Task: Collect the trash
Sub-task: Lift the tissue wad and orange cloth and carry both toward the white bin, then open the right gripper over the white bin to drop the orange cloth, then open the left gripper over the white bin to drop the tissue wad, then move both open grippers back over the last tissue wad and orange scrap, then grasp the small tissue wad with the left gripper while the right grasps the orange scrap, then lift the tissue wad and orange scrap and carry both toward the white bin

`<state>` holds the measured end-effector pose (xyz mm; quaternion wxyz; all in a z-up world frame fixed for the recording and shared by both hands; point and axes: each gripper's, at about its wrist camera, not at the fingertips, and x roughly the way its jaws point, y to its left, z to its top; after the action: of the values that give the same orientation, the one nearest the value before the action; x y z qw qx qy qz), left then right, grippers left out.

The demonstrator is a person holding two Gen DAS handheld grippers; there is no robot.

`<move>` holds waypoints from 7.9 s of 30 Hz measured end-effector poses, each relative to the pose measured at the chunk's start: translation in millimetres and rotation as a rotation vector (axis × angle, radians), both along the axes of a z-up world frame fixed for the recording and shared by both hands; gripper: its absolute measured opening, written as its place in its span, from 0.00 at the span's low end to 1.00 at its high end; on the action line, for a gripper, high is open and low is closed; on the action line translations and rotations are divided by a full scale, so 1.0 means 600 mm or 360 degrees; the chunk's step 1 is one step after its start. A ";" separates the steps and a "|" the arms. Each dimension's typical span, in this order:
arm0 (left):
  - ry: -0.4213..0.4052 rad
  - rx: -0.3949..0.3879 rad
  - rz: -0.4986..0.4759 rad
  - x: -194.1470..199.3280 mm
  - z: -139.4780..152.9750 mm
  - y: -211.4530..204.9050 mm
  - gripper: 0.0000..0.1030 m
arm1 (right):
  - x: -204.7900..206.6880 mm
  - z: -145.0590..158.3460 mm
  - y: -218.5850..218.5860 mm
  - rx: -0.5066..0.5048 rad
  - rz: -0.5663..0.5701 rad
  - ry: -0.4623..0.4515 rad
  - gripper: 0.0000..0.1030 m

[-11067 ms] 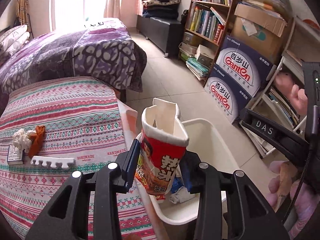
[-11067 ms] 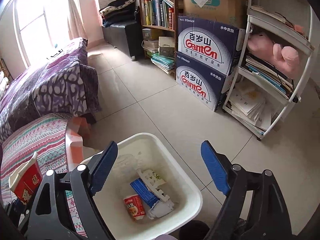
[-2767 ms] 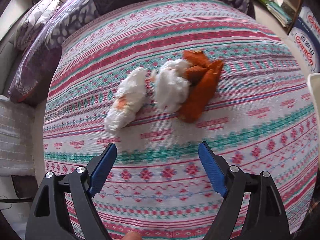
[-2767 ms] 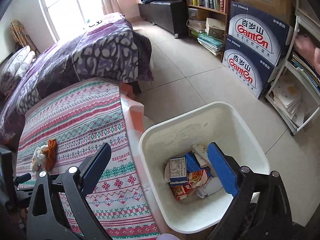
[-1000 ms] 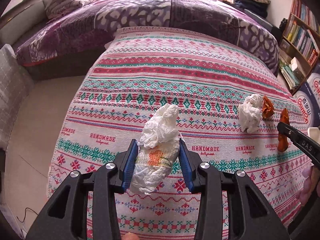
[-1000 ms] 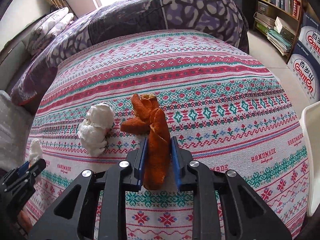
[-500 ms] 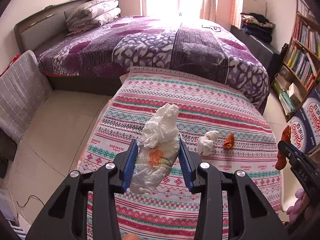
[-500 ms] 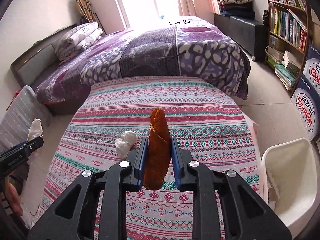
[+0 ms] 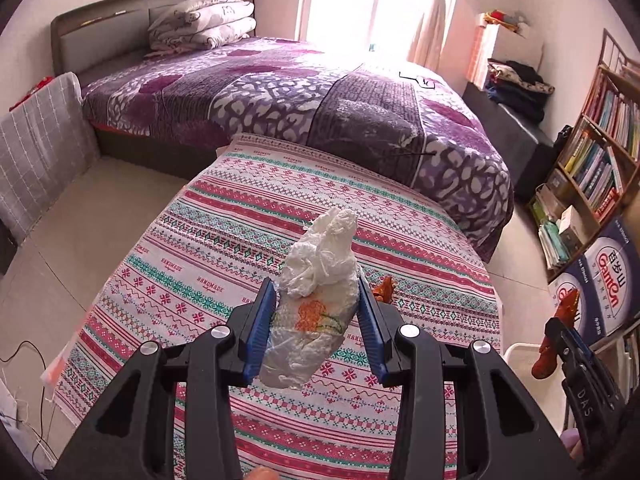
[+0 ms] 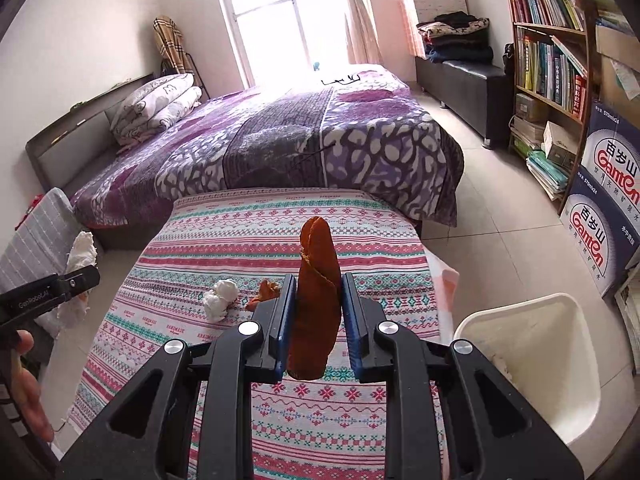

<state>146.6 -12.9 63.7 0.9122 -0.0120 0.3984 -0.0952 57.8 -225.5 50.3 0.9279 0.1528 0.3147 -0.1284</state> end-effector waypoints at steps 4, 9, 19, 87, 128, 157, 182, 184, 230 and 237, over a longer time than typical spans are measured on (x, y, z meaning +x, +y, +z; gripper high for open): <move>-0.0052 0.0007 -0.0063 -0.009 -0.009 -0.027 0.40 | -0.014 -0.005 -0.022 -0.0007 -0.0049 -0.0002 0.21; -0.0186 0.0063 -0.0088 -0.027 -0.002 -0.053 0.40 | -0.026 -0.003 -0.050 0.0023 -0.0113 -0.0024 0.21; -0.0175 0.0044 -0.0121 -0.048 -0.019 -0.099 0.40 | -0.043 -0.010 -0.083 0.0034 -0.0180 -0.0016 0.22; 0.0316 -0.0104 -0.1070 -0.181 -0.129 -0.425 0.69 | -0.258 -0.046 -0.365 0.0320 -0.1051 0.0084 0.81; 0.0399 0.0464 -0.0293 0.221 -0.272 -0.074 0.59 | 0.008 -0.140 -0.121 0.0360 -0.0393 0.0488 0.93; 0.0342 -0.0130 0.0293 0.224 -0.110 0.151 0.35 | 0.281 -0.234 0.107 0.0161 -0.0119 0.0537 0.82; -0.0105 -0.0047 0.0263 0.094 0.043 0.144 0.35 | 0.185 -0.027 0.146 0.0026 0.0253 0.0109 0.22; -0.0135 -0.0049 0.0258 0.079 0.051 0.138 0.35 | 0.167 -0.016 0.141 0.0025 0.0243 0.0089 0.22; -0.0156 0.0043 -0.0188 -0.067 -0.005 -0.122 0.35 | -0.076 -0.011 -0.136 0.0132 -0.0225 0.0039 0.22; -0.0159 0.0090 -0.0351 -0.100 -0.022 -0.187 0.35 | -0.100 -0.014 -0.172 0.0128 -0.0313 0.0053 0.22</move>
<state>86.9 -125.2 50.7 0.9149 0.0626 0.3538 -0.1842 -2.3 -328.4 41.8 0.8987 0.2179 0.3184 -0.2087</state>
